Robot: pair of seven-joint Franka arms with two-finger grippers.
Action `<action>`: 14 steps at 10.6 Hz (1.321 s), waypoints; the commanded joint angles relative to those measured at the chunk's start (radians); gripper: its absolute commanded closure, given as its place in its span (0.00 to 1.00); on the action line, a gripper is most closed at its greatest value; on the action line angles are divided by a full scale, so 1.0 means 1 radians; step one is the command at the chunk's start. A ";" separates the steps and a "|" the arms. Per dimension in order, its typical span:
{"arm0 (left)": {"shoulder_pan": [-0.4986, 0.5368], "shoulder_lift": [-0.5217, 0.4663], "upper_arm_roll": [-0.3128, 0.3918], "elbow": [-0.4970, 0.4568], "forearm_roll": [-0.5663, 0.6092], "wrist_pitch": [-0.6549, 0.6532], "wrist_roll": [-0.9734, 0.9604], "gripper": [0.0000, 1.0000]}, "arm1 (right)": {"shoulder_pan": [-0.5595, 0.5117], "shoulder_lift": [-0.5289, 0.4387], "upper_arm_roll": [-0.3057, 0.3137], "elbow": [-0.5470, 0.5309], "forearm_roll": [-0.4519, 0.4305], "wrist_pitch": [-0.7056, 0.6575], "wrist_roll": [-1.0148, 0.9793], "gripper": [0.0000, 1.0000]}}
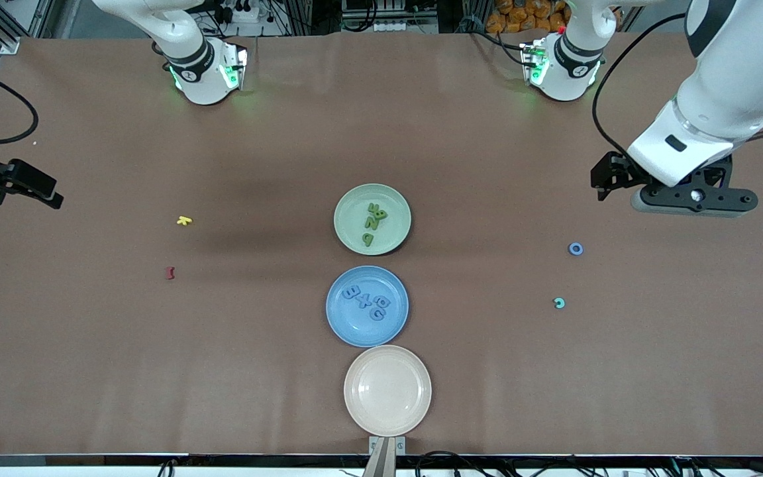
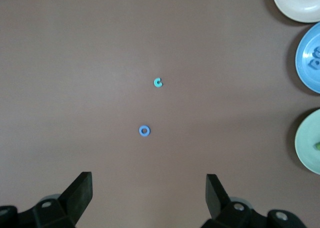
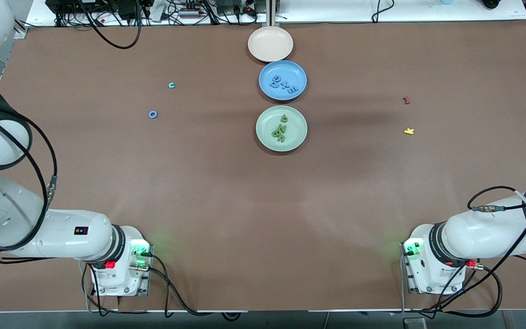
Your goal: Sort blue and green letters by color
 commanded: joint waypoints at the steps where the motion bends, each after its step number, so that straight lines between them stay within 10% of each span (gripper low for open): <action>1: 0.004 -0.046 0.019 0.015 -0.064 -0.083 0.008 0.00 | -0.047 -0.005 0.062 0.000 -0.020 0.003 0.017 0.00; 6: -0.051 -0.076 0.241 0.014 -0.228 -0.083 0.050 0.00 | -0.048 -0.005 0.062 -0.002 -0.020 0.023 0.016 0.00; 14: -0.061 -0.132 0.175 -0.048 -0.034 0.014 0.051 0.00 | -0.063 0.004 0.058 -0.003 -0.029 0.023 0.016 0.00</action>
